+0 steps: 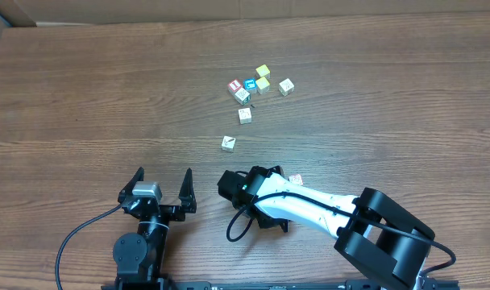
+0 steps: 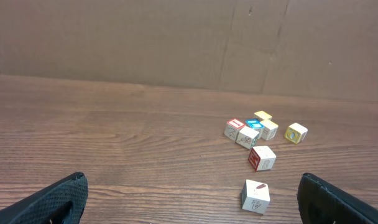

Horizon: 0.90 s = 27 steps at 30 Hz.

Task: Flip 3 blocks

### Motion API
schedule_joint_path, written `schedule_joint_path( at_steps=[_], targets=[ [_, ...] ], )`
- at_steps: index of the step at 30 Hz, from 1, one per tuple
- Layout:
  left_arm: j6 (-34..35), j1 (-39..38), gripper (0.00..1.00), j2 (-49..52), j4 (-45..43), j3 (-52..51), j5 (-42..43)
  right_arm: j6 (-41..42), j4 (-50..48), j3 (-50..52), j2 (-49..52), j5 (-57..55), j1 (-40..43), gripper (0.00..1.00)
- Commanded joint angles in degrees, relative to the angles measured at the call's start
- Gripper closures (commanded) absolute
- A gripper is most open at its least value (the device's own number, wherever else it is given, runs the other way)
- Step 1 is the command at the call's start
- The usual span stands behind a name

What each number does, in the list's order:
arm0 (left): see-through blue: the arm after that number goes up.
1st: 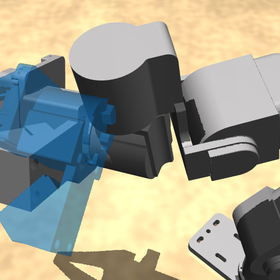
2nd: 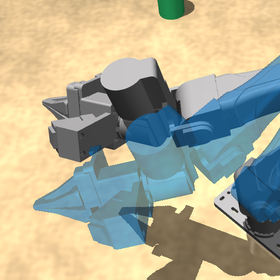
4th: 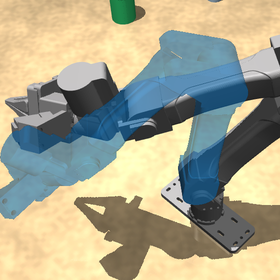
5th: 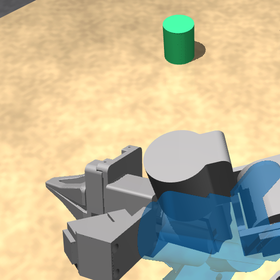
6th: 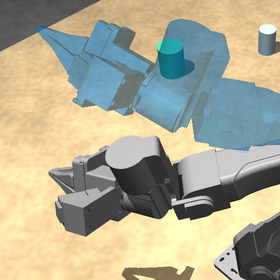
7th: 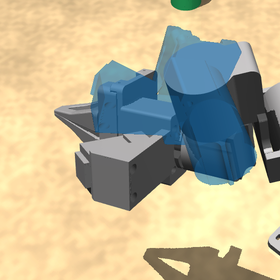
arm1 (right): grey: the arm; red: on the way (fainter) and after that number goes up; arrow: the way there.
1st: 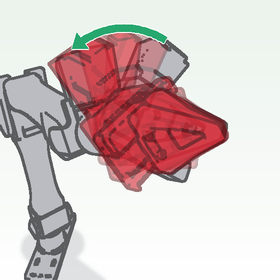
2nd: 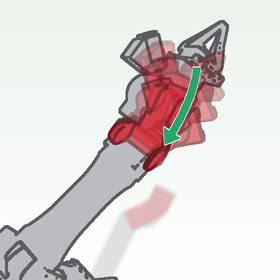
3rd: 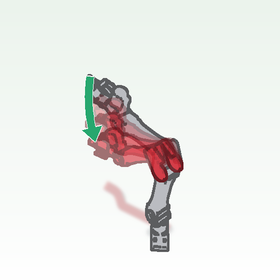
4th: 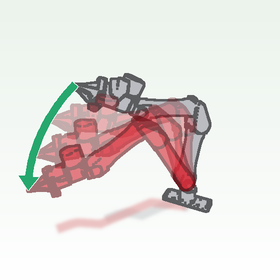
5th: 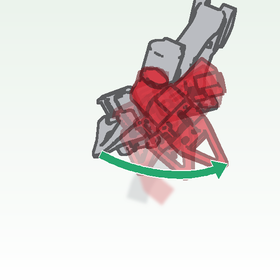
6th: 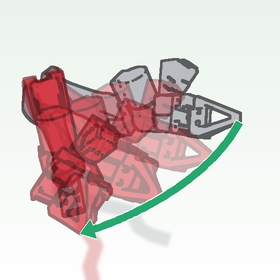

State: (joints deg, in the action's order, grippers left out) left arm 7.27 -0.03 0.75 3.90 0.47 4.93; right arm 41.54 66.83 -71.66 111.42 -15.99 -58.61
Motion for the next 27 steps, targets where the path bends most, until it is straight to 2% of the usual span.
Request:
schedule_joint_path(
  at_steps=[1, 27],
  targets=[
    [-0.9, -0.3, 0.0, -0.5, 0.2, -0.2, 0.0, 0.0, -1.0, 0.2, -0.1, -3.8, 0.2, 0.96],
    [-0.9, -0.3, 0.0, -0.5, 0.2, -0.2, 0.0, -1.5, -5.7, -0.1, -0.1, -4.5, 4.5, 0.96]
  ],
)
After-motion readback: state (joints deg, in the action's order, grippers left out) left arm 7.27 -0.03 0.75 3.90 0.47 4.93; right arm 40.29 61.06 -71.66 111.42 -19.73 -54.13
